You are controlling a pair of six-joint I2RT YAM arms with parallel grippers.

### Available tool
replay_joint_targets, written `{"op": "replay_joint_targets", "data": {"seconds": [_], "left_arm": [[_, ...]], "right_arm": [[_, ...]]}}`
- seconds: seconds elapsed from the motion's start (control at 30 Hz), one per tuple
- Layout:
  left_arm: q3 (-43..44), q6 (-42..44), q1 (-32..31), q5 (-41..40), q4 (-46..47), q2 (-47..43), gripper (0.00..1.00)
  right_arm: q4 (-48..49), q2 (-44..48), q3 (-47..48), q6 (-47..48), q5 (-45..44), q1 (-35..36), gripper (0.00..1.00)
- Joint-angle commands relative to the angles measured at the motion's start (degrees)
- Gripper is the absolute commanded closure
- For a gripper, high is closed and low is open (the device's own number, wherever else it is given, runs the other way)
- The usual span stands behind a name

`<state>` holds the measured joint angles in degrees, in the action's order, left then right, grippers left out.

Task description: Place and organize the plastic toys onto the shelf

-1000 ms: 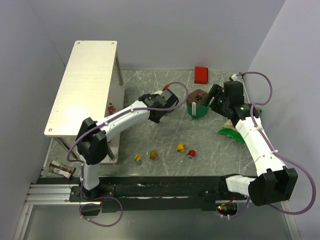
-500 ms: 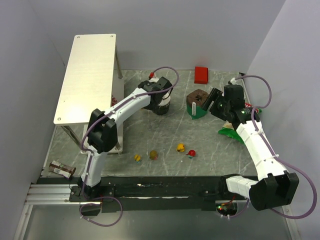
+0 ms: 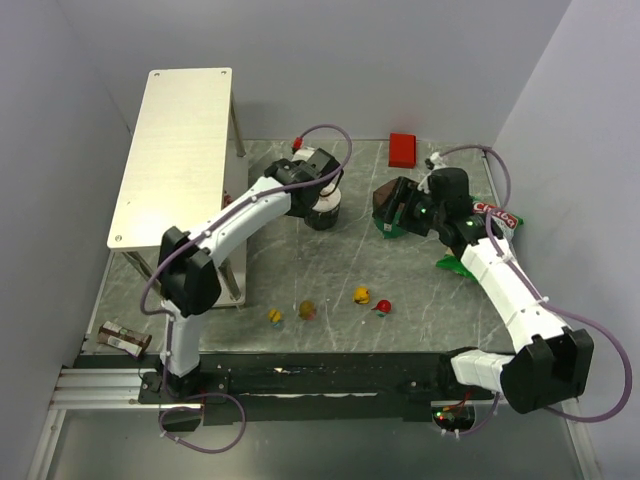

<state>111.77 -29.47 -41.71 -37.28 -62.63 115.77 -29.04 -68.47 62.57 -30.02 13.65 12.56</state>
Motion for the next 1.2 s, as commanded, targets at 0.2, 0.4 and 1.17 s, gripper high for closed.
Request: {"op": "replay_joint_targets", "data": {"seconds": [0.2,0.4,1.17], "left_arm": [[-0.58,-2.86,-3.81,-3.59,-0.74,-19.67,0.99],[-4.71,-1.73,-3.9,-3.33,3.12,-29.62,0.99],[-5.33,-0.85,-2.85,-1.04,-0.03,-34.82,0.94]], "right_arm": [[17.42,-8.25,-0.34,-3.81,11.39,11.43,0.3],[32.62,-16.5,0.45,-10.31,19.02,19.78,0.44],[63.05,-47.29,18.56,-40.73,24.41,40.78,0.71]]}}
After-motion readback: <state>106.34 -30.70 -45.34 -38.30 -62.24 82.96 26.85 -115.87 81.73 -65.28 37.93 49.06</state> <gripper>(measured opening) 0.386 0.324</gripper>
